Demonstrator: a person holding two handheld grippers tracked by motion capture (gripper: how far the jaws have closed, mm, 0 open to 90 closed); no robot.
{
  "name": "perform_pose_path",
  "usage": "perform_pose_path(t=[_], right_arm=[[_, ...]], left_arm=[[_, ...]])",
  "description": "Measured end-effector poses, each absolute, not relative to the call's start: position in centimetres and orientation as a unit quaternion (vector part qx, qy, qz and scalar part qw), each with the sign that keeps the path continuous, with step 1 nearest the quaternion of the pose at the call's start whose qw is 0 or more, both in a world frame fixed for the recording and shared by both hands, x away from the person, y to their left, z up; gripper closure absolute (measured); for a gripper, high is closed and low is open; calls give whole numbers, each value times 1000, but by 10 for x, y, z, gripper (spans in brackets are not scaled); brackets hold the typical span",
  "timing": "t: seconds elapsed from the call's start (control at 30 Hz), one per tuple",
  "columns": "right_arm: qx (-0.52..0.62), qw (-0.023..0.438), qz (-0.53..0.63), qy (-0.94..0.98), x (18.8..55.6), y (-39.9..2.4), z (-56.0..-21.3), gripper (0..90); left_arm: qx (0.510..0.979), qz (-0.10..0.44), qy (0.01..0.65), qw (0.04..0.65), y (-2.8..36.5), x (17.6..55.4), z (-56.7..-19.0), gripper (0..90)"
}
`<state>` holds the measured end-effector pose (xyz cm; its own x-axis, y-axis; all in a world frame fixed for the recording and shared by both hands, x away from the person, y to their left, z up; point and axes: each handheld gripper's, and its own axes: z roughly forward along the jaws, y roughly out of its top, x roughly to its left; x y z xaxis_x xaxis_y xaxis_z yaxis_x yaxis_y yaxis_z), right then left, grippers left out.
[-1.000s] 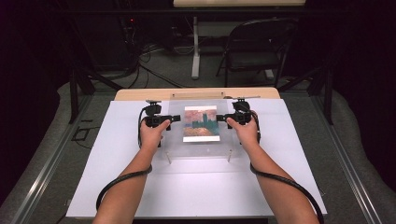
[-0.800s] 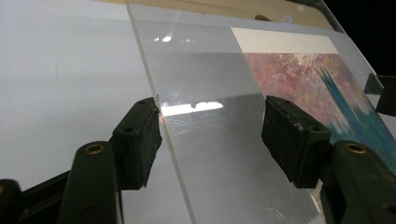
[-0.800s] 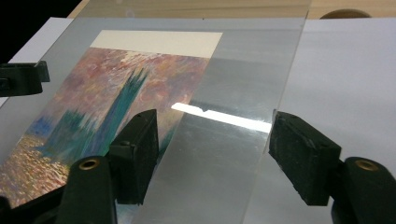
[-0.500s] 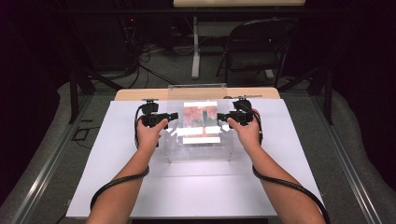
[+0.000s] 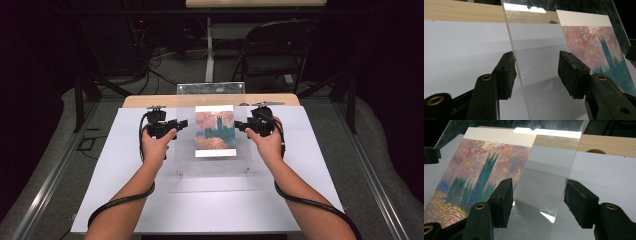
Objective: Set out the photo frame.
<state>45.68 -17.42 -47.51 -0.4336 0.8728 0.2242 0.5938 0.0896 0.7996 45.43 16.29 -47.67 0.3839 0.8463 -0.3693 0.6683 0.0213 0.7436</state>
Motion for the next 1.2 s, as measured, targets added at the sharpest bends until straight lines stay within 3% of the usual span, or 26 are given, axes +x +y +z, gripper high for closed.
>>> perform_pose_path(t=[1.2], right_arm=[[469, 214, 459, 724, 393, -181, -440, 576]], left_arm=[[699, 135, 497, 496, 174, 392, -444, 629]])
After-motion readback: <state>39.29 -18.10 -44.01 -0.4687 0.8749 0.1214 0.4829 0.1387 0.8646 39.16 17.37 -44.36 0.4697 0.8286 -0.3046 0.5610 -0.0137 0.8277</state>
